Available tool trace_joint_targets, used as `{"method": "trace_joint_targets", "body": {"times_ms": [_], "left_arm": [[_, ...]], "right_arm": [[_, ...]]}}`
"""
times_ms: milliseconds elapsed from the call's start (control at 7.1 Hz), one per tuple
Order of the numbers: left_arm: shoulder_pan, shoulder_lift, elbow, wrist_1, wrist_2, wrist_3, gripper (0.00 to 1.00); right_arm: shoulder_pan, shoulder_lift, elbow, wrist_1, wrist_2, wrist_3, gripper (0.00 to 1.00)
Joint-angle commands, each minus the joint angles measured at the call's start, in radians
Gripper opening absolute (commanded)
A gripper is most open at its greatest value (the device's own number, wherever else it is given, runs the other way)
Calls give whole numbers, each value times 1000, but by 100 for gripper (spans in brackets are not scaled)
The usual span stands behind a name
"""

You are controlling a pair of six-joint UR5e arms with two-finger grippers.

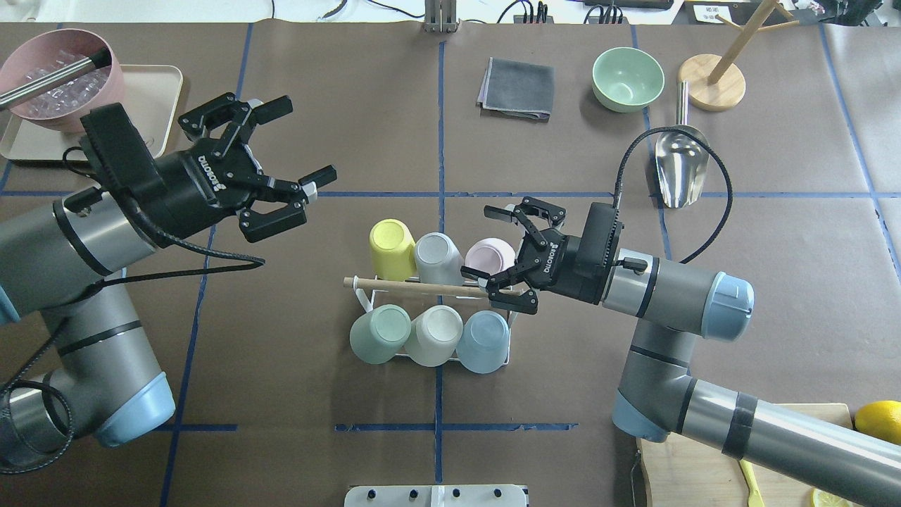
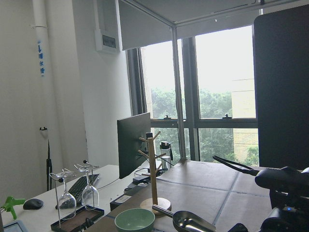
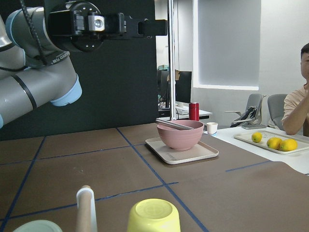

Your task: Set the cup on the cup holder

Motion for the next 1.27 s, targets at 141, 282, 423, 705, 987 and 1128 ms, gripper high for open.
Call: {"method": "trace_joint_targets", "body": {"times_ms": [141, 282, 423, 705, 987, 1128], "left_arm": [[-64, 150, -188, 388, -2, -76, 100], [-67, 217, -251, 500, -8, -76, 100], [-67, 254, -287, 629, -10, -76, 100], [-90, 259, -292, 842, -86, -76, 100], [-209, 261, -281, 1114, -320, -64, 100], [-256, 261, -278, 1209, -384, -71, 100]], "right_arm": [[146, 35, 15, -91, 110, 5, 100], [194, 55, 27, -175, 149, 6, 100], [208, 55, 51, -259, 152, 6, 100], [265, 54, 128, -504, 225, 3, 100], [322, 54, 223, -823, 311, 2, 100], [346, 52, 255, -960, 351, 0, 100]]}}
